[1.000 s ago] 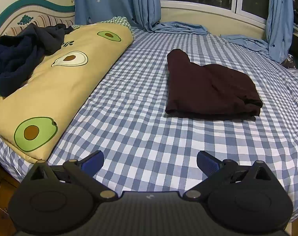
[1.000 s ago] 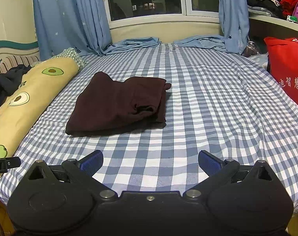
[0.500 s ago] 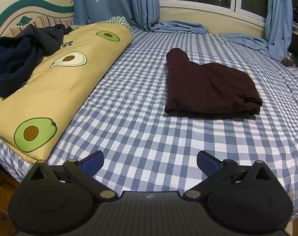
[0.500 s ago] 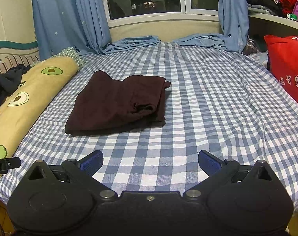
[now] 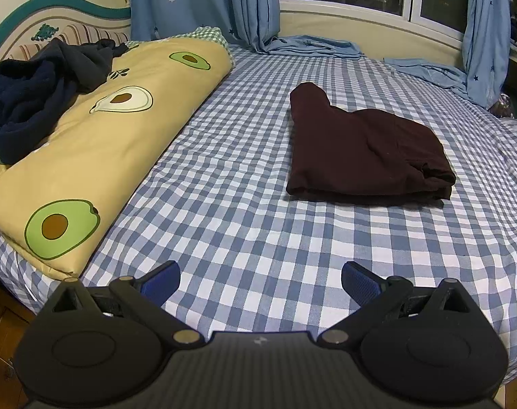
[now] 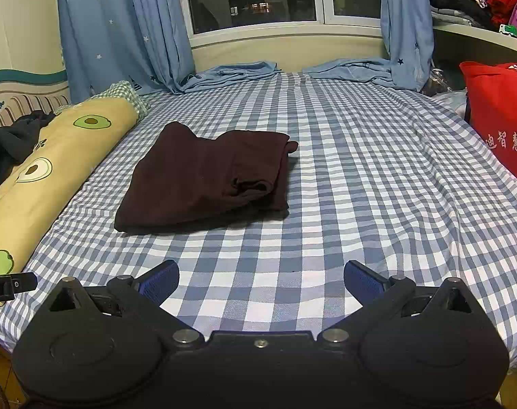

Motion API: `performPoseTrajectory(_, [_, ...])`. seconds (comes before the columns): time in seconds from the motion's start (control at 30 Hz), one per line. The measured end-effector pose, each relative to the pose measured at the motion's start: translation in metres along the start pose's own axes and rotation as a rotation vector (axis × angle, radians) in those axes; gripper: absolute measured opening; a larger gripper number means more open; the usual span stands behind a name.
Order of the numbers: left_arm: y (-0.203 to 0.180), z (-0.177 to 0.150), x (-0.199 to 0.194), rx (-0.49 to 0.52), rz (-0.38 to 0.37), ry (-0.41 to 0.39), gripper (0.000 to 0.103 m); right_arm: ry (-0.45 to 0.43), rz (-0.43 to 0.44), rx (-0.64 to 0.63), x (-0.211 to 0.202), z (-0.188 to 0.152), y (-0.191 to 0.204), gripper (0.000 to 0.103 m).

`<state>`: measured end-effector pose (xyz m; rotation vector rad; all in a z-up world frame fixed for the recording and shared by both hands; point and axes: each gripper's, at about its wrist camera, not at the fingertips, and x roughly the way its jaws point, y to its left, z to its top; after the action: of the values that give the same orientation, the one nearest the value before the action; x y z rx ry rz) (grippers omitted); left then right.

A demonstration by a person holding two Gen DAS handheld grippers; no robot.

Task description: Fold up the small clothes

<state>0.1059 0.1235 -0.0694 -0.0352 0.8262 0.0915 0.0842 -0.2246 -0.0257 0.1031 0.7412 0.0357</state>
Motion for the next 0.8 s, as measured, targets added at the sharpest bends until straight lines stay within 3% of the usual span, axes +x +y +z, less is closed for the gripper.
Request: performPoseTrajectory(0.8, [0.0007,-0.0015,0.0005,-0.001,0.001,0.002,0.102,0.001,0.001,0.000,-0.0007,-0.0011,-0.0008,0.103])
